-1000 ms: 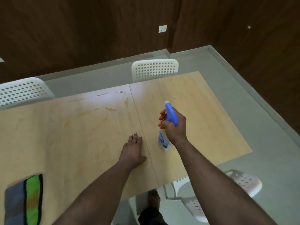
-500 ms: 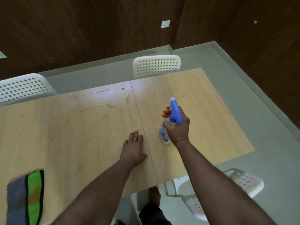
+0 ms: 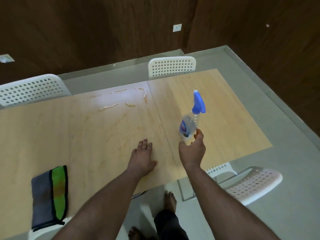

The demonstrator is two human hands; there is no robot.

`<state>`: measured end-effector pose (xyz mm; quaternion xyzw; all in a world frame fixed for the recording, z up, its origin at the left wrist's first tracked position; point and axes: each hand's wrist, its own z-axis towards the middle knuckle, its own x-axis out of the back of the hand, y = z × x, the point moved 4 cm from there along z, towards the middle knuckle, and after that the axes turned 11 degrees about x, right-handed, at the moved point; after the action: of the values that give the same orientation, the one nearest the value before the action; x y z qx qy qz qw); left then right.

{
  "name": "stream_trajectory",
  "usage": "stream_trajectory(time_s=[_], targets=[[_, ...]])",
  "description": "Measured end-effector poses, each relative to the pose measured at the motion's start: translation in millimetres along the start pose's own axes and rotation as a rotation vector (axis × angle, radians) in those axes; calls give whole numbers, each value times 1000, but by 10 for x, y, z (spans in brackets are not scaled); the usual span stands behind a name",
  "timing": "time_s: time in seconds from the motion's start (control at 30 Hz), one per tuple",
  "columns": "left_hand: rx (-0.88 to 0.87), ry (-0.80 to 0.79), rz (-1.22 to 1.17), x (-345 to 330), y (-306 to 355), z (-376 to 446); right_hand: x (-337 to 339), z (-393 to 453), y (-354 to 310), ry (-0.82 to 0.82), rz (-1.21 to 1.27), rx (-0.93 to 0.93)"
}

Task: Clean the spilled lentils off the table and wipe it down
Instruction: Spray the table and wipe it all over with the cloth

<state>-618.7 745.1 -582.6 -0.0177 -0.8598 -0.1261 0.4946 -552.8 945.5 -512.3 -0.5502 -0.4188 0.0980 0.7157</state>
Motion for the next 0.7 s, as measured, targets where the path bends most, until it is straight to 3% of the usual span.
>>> stream_trajectory(time_s=[0.13, 0.23, 0.53, 0.7], targets=[[10, 18, -45, -44, -325, -212, -336, -551, 32, -108, -85, -81], [25, 53, -87, -82, -678, -357, -695, -893, -46, -289, -141, -26], [146, 207, -140, -148, -2158, -816, -2007, -1726, -480, -866, -353, 443], [254, 336, -176, -293, -2989, -961, -2600, -2004, -655, -993, -524, 747]])
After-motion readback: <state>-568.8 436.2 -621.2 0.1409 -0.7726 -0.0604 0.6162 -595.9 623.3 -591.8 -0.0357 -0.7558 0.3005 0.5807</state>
